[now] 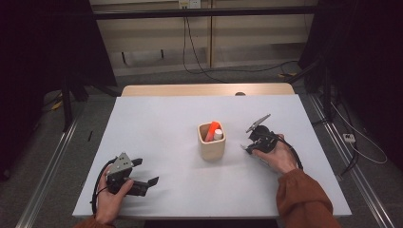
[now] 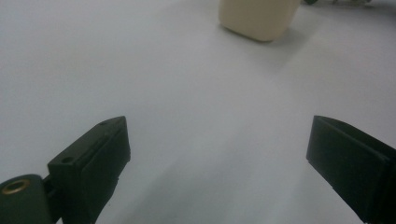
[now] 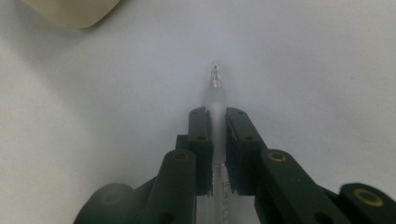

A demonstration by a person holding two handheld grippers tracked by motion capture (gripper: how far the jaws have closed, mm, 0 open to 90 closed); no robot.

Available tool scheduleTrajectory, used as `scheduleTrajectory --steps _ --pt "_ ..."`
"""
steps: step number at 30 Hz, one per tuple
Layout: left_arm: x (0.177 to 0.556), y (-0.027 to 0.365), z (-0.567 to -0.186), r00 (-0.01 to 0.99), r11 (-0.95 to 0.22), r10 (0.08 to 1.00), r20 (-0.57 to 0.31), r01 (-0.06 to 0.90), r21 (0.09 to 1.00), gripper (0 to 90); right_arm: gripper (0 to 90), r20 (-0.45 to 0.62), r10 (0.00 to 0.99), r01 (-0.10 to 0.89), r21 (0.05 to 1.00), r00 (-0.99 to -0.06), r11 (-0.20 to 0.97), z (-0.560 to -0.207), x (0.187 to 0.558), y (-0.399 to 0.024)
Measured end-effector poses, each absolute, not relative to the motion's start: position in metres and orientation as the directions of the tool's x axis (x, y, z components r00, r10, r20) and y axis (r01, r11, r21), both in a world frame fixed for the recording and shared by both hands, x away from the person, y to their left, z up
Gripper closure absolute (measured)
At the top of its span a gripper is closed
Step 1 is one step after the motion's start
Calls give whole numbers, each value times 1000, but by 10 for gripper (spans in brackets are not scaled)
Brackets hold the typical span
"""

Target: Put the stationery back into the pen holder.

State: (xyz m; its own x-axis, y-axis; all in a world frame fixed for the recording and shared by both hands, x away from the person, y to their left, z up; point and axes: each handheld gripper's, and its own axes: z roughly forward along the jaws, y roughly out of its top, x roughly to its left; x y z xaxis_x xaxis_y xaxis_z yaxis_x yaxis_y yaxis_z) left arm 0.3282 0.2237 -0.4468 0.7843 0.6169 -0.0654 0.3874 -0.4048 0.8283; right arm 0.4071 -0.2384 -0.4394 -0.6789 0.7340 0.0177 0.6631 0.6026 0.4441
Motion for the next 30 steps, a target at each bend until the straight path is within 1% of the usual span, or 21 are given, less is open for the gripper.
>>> scheduleTrajectory --steps 8,17,26,30 --pt "329 223 -447 783 -401 619 -61 382 832 60 823 14 751 633 548 -660 546 -428 401 -248" --pt "329 223 -447 781 -396 621 -69 388 832 59 822 9 767 591 643 -641 487 -419 395 -255" --pt "329 223 -446 779 -397 624 -66 389 831 59 822 8 784 561 702 -621 438 -413 391 -260" --pt "329 223 -447 779 -393 623 -68 387 834 59 822 44 782 548 738 -622 395 -410 390 -264"
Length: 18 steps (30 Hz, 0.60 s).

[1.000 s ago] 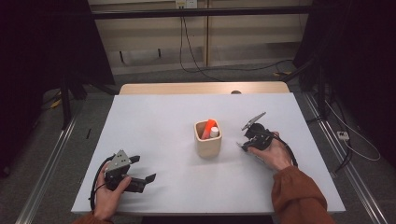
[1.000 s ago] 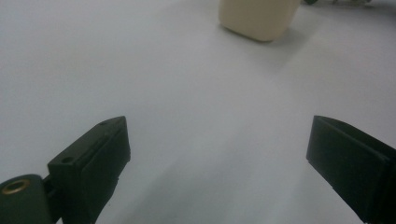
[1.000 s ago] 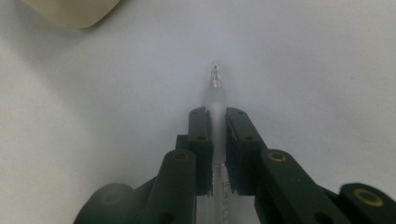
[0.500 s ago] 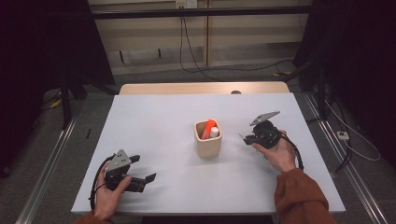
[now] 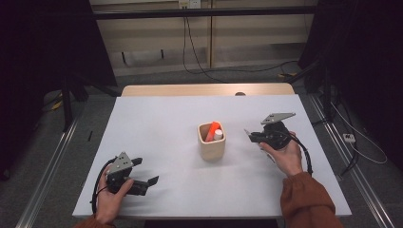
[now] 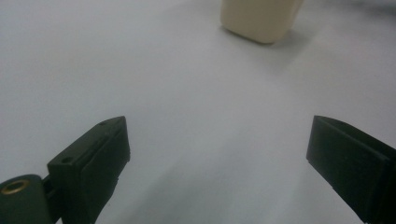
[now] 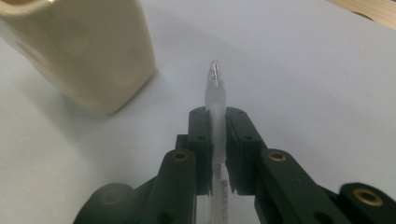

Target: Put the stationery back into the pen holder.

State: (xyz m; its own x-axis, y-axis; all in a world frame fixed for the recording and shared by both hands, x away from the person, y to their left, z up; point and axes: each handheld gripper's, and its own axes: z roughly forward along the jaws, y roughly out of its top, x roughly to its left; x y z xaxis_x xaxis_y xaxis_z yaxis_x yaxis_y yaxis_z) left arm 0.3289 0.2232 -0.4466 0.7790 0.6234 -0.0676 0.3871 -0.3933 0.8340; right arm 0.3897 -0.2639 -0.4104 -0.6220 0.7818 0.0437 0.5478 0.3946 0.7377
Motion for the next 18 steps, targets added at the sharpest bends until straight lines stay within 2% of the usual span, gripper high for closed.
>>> scheduleTrajectory --steps 13,18 --pt "329 225 -446 777 -389 625 -73 391 835 58 822 66 804 490 821 -591 292 -401 383 -270" --pt "329 225 -446 778 -386 624 -73 388 837 57 821 75 779 437 859 -623 268 -396 378 -270"
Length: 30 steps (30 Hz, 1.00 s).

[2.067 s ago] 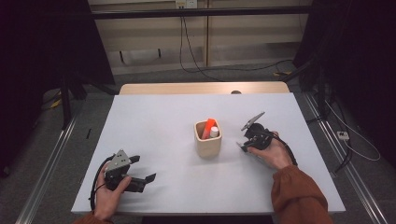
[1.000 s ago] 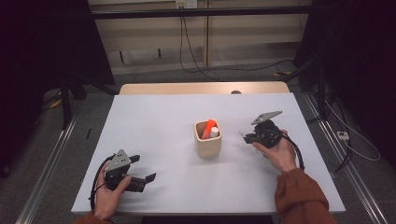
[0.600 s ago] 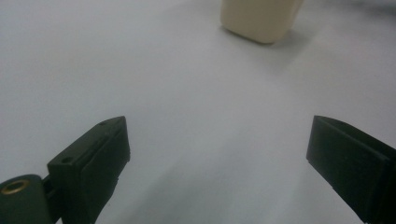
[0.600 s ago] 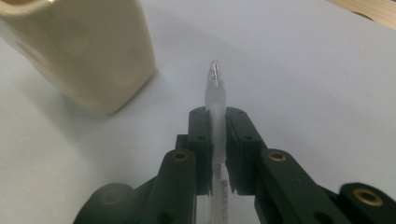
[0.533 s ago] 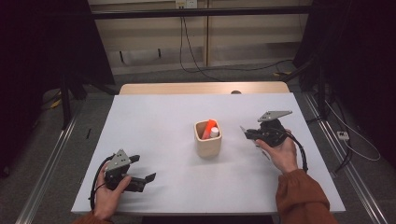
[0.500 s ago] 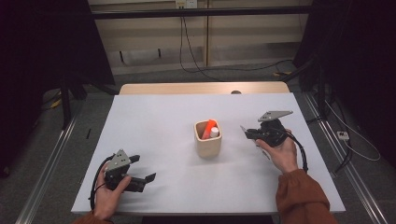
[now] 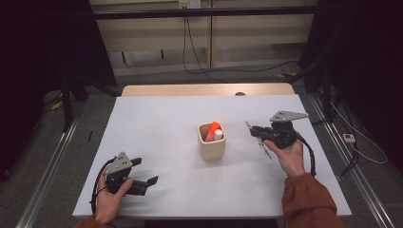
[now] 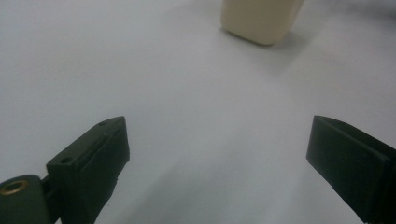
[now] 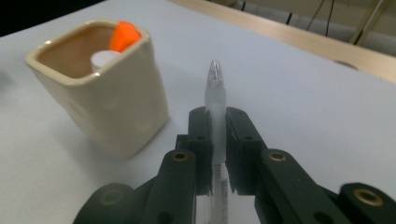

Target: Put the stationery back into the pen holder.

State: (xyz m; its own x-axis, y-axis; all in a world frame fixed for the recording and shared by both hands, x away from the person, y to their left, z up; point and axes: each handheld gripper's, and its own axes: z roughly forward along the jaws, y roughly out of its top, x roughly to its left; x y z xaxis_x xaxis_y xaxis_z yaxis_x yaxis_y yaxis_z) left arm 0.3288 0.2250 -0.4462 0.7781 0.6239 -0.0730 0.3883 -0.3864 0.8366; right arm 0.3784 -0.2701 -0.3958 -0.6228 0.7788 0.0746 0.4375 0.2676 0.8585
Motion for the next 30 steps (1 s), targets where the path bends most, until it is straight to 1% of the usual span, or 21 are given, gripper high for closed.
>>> scheduleTrajectory --steps 5,8,16,20,30 --pt "328 226 -446 776 -383 626 -80 395 835 58 821 53 766 352 907 -641 232 -388 373 -264" --pt "329 226 -446 769 -375 634 -79 395 838 56 821 55 758 327 920 -649 214 -386 372 -260" --pt "329 227 -446 761 -365 642 -90 407 837 56 821 67 767 279 949 -638 150 -378 369 -251" --pt "329 227 -446 761 -365 642 -90 407 837 56 821 85 763 246 964 -641 99 -369 369 -247" --pt "329 227 -446 761 -368 644 -82 402 838 56 821 87 740 196 979 -667 62 -354 378 -220"
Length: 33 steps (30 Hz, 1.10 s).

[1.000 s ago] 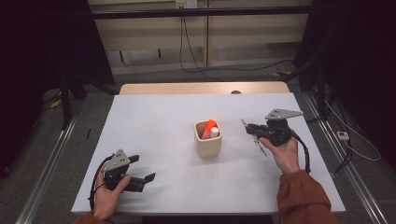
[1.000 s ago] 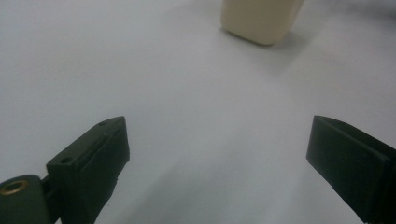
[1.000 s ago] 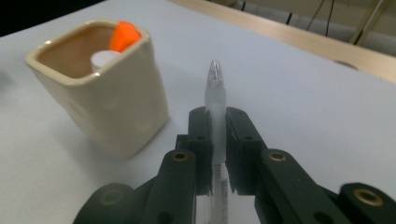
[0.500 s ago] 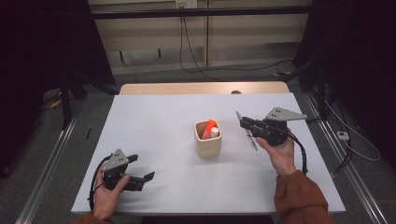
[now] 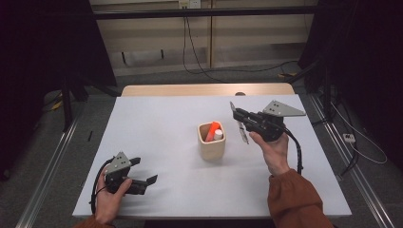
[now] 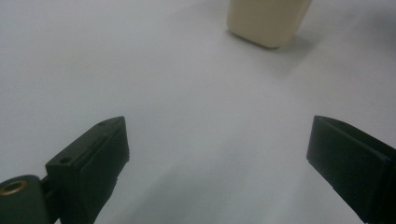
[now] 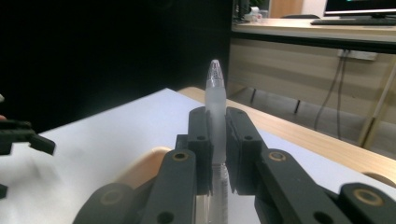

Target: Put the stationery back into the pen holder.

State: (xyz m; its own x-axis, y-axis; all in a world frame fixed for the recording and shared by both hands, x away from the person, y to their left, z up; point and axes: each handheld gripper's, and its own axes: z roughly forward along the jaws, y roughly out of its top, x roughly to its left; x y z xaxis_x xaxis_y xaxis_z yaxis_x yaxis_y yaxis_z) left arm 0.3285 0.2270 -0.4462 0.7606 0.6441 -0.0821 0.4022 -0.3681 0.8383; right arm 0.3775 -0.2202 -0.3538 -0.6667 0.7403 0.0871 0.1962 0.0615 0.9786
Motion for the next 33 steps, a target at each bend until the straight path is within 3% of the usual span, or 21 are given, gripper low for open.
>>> scheduleTrajectory --steps 33 --pt "329 227 -447 768 -374 635 -85 401 836 56 820 120 678 174 985 -726 12 -344 406 -155"
